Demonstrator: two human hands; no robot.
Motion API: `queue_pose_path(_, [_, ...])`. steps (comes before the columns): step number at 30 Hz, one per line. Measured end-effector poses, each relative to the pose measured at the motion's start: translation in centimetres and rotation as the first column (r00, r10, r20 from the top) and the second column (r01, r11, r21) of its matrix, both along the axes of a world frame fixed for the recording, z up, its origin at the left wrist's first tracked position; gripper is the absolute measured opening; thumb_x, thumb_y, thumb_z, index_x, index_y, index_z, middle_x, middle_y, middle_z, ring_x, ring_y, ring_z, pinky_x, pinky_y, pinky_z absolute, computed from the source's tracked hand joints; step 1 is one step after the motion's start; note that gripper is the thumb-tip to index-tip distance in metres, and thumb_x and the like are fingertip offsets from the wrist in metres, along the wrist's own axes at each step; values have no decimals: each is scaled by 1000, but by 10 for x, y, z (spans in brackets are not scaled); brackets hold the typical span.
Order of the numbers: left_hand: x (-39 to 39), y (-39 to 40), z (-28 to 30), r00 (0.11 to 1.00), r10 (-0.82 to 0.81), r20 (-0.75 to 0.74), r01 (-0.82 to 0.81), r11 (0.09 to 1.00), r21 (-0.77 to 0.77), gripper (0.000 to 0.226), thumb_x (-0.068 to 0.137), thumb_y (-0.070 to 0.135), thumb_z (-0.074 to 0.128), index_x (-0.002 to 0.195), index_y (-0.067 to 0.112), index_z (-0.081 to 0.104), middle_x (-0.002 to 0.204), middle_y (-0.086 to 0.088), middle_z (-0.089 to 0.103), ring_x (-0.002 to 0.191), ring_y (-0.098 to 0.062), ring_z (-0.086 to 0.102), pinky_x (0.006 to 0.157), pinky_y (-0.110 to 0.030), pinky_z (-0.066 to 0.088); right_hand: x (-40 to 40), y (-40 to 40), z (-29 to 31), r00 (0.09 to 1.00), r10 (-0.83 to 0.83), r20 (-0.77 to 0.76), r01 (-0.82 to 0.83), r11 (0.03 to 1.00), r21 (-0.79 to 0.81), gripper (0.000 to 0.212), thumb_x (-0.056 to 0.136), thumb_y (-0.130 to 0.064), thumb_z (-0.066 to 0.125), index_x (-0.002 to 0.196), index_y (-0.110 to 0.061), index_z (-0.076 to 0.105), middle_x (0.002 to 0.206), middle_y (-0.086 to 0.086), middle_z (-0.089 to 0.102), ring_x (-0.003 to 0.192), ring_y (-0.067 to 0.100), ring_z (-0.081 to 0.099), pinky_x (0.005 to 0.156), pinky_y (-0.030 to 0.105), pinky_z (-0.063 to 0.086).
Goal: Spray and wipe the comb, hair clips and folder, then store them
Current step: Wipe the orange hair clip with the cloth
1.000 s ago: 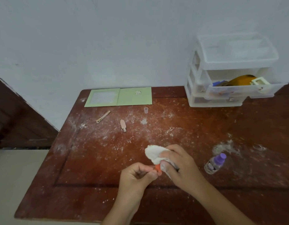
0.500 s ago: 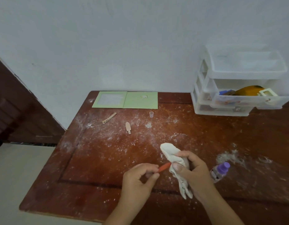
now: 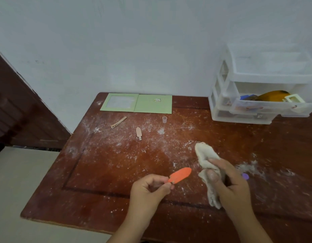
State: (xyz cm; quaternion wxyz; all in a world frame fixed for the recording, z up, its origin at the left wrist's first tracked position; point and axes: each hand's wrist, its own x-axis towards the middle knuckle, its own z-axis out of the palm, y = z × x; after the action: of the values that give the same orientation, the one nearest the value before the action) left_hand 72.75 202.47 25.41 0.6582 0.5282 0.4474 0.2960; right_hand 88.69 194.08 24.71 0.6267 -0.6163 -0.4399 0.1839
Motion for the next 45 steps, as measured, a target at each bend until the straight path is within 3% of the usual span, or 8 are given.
queue_pose_path(7, [4, -5, 2, 997, -79, 23, 70, 960, 270, 8, 55, 24, 75, 61, 19, 72, 57, 1, 69, 54, -4, 59, 54, -17, 48, -16, 13, -4, 744, 155, 650, -180, 983, -28, 25, 96, -34, 37, 104, -21, 56, 114, -10, 53, 112, 8, 46, 104, 19, 30])
queue_pose_path(13, [-3, -8, -3, 993, -102, 59, 84, 962, 262, 8, 49, 32, 72, 55, 26, 71, 59, 0, 70, 55, -6, 62, 55, -17, 50, -16, 8, -14, 748, 212, 629, -126, 976, -178, 16, 90, -25, 43, 100, -19, 55, 97, 3, 57, 90, 8, 48, 83, 6, 33])
queue_pose_path(19, [-7, -5, -5, 999, -31, 36, 22, 975, 219, 42, 66, -17, 68, 51, 23, 72, 54, 0, 70, 54, -6, 64, 56, -16, 51, 6, 0, -7, 909, 126, 398, -81, 989, -127, 21, 78, -25, 51, 98, -25, 58, 91, -7, 59, 67, 1, 55, 55, 4, 43])
queue_pose_path(24, [-4, -2, 3, 990, -110, 90, 86, 966, 243, 8, 55, 14, 75, 56, 21, 72, 54, -2, 69, 52, -6, 63, 53, -15, 49, -10, 3, 1, 945, 304, 119, -248, 906, -344, 27, 68, -43, 52, 93, -51, 59, 88, -17, 66, 81, 1, 62, 68, 10, 45])
queue_pose_path(27, [4, -1, -1, 992, 9, 126, -29, 987, 155, 28, 70, -11, 68, 56, 14, 70, 52, -5, 67, 49, -5, 59, 50, -14, 47, -16, 2, 4, 988, 156, 3, -147, 933, -330, 22, 71, -24, 63, 80, -44, 63, 85, -24, 65, 79, 1, 62, 69, 12, 47])
queue_pose_path(33, [31, -17, 2, 932, 147, 332, -45, 954, -295, 19, 70, -8, 66, 58, 7, 69, 54, -1, 66, 51, -7, 62, 50, -16, 52, -31, 5, 11, 998, -33, 55, 48, 950, -309, 39, 78, 5, 61, 71, -33, 54, 77, -13, 61, 72, -14, 54, 59, 1, 39])
queue_pose_path(41, [31, -7, 2, 963, 168, 212, -134, 978, -162, 25, 93, 5, 40, 73, 7, 54, 63, 0, 66, 59, -8, 63, 53, -18, 50, -23, -4, -1, 983, -149, 107, 173, 948, -268, 32, 73, -25, 63, 70, -56, 59, 67, -17, 65, 70, -12, 55, 62, 0, 39])
queue_pose_path(45, [21, -5, 1, 998, -38, 41, 37, 999, 28, 25, 89, 2, 52, 66, 9, 60, 49, 0, 64, 44, -5, 57, 47, -15, 44, -3, 9, 23, 911, 29, 410, 18, 994, -109, 26, 75, -33, 48, 94, -31, 65, 88, -20, 60, 78, -21, 52, 67, -5, 37])
